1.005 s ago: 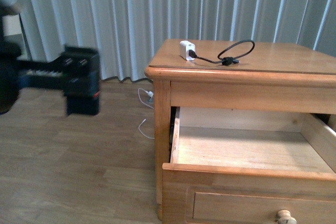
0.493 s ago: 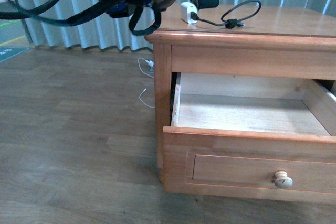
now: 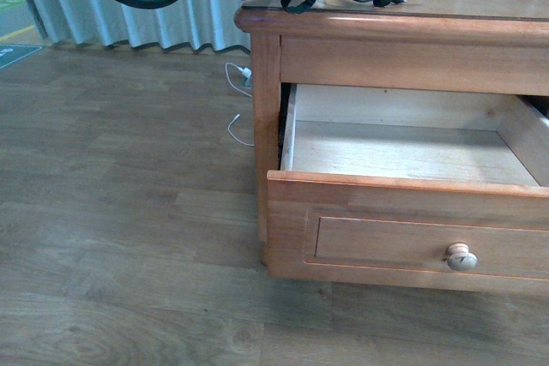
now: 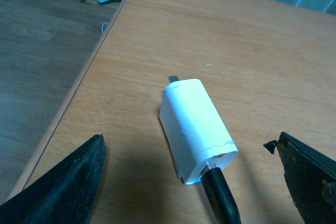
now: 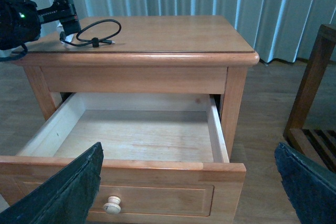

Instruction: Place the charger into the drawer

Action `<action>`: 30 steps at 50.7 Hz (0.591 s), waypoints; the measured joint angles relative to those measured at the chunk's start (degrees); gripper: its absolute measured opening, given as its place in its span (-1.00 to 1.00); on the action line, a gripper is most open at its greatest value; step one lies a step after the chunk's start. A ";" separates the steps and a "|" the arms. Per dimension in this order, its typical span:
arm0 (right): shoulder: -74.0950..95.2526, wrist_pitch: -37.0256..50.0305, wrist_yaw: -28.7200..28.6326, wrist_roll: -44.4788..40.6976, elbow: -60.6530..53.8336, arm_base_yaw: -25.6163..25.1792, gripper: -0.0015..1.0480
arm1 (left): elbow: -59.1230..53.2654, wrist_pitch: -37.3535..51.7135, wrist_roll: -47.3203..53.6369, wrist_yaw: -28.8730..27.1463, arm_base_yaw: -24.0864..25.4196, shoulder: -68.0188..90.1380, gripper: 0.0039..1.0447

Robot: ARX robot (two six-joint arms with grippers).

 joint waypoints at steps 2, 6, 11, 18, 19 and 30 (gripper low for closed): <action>0.00 0.00 0.00 0.00 0.00 0.00 0.85 | 2.82 -1.42 -0.07 -0.11 0.07 1.75 0.89; 0.00 0.00 0.00 0.00 0.00 0.00 0.85 | 7.39 -4.20 0.04 -0.37 0.24 4.37 0.89; 0.00 0.00 0.00 0.00 0.00 0.00 0.85 | 11.41 -7.34 0.98 -0.94 0.39 6.54 0.64; 0.00 0.00 0.00 0.00 0.00 -0.02 0.85 | 12.76 -8.59 1.75 -1.44 0.66 7.08 0.19; 0.00 0.00 0.00 0.00 0.00 0.00 0.85 | 12.74 -8.59 1.75 -1.46 0.68 7.08 0.16; 0.00 0.00 0.00 0.00 0.00 0.00 0.85 | 7.76 -4.61 1.55 -1.33 1.14 5.09 -0.48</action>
